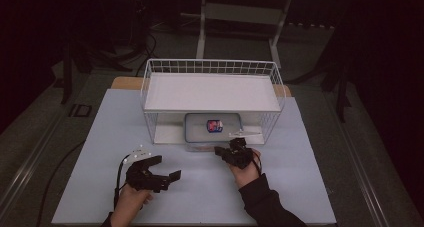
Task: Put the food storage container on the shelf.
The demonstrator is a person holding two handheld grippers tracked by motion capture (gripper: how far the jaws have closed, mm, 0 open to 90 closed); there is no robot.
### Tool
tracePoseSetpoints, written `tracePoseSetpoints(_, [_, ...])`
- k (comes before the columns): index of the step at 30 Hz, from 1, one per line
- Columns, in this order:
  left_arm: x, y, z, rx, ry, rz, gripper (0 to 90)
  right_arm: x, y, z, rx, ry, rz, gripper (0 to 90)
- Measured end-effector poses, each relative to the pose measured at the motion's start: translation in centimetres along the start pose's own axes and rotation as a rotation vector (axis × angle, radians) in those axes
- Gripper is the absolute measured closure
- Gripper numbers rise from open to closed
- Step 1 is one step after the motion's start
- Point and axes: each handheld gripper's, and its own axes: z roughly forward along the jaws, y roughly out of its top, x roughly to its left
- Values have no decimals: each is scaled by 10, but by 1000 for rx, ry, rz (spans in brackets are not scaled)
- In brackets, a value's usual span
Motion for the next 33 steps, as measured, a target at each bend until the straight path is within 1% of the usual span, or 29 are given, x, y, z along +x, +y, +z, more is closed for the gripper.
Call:
tracePoseSetpoints(2, [0, 0, 0, -3, 4, 2, 0, -1, 1, 2, -10, -4, 9, 900])
tracePoseSetpoints(3, [1, 0, -1, -17, 14, -1, 0, -1, 2, 3, -17, -11, 11, 900])
tracePoseSetpoints(4, [1, 0, -1, -16, 14, 1, 0, -2, 5, 6, -31, -16, 24, 900])
tracePoseSetpoints(6, [2, 0, -2, -25, 17, 6, 0, -3, 7, 8, -40, -22, 25, 900])
tracePoseSetpoints(8, [2, 0, -2, -23, 19, 12, 0, -4, 9, 11, -44, -25, 30, 900])
tracePoseSetpoints(9, [2, 0, -2, -28, 26, 13, 0, -3, 10, 12, -46, -27, 32, 900])
tracePoseSetpoints(12, [3, 0, -2, -24, 27, 20, 0, -2, 14, 18, -50, -32, 27, 900])
tracePoseSetpoints(15, [2, 0, -2, -22, 24, 26, 0, -2, 18, 23, -55, -51, 7, 900])
tracePoseSetpoints(18, [3, -1, -1, -20, 20, 28, 0, -5, 22, 26, -61, -60, 20, 900])
tracePoseSetpoints(22, [3, -1, -1, -19, 28, 38, 0, -7, 27, 31, -69, -65, 21, 900])
tracePoseSetpoints(25, [3, -1, -1, -17, 22, 36, 0, -9, 30, 35, -72, -70, 33, 900])
tracePoseSetpoints(28, [3, -2, 0, -16, 19, 37, 0, -10, 33, 37, -79, -77, 35, 900])
tracePoseSetpoints(33, [4, -2, -1, -9, 21, 41, 0, -11, 35, 41, -81, -77, 20, 900])
